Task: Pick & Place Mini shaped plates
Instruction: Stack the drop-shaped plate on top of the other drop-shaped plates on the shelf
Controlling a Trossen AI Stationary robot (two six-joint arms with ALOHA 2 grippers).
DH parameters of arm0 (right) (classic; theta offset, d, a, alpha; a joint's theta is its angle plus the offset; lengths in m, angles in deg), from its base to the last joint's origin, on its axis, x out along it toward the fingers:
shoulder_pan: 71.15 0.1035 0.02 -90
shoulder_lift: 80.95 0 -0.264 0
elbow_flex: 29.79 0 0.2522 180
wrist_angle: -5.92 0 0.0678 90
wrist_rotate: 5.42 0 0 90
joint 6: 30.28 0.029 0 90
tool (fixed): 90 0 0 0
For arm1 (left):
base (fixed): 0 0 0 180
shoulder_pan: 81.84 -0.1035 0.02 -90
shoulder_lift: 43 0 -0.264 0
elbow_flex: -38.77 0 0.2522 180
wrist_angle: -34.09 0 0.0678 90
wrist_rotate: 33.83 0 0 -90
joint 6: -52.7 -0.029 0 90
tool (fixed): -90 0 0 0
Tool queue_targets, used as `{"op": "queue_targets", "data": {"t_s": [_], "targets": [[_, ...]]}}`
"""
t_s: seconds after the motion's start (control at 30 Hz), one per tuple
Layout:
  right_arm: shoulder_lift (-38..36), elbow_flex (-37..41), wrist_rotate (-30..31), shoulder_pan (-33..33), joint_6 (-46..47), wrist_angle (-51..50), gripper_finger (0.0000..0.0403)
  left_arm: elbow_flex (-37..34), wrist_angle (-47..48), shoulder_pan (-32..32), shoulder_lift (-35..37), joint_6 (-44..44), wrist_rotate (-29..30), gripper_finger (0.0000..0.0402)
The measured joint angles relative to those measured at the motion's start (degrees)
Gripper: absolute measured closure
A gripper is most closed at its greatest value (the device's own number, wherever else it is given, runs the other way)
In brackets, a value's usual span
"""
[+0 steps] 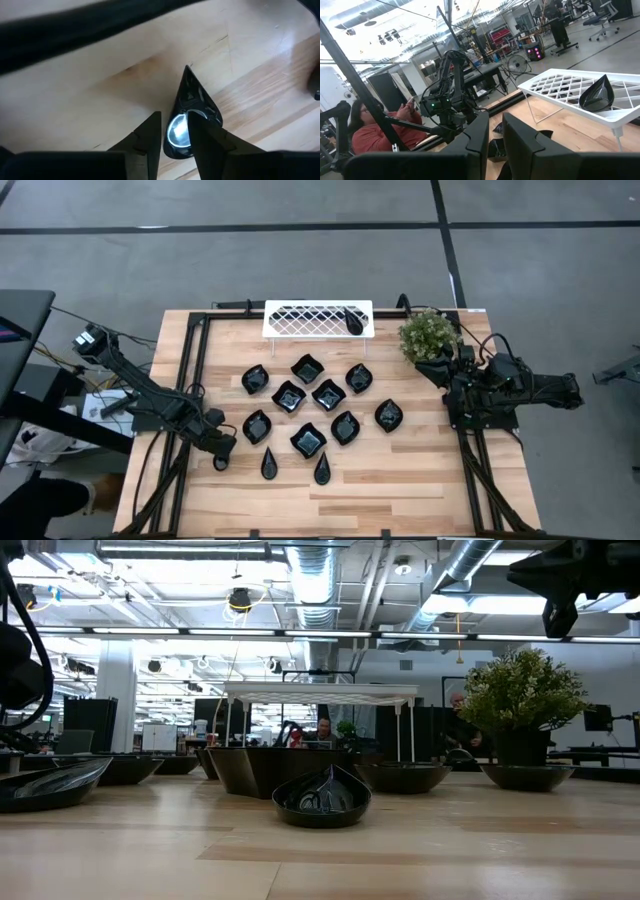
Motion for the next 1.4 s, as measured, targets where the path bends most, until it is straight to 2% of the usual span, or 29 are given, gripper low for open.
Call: {"op": "queue_targets", "data": {"t_s": [0.23,0.53,0.93,1.4], "targets": [[0.00,0.00,0.00,0.00,0.02,0.00,0.0353,0.00,0.36,0.00,0.00,-0.05,-0.18,0.0314],[0.00,0.00,0.01,0.00,0.02,0.00,0.0353,0.00,0.34,0.00,0.00,-0.07,-0.18,0.0394],[0.00,0.00,0.04,0.01,0.04,0.02,0.0353,0.01,-0.75,0.00,0.70,1.16,-0.47,0.0397],[0.01,0.00,0.04,0.01,0.09,0.03,0.0353,2.13,-1.28,0.00,9.62,1.03,-0.01,0.0397]]}}
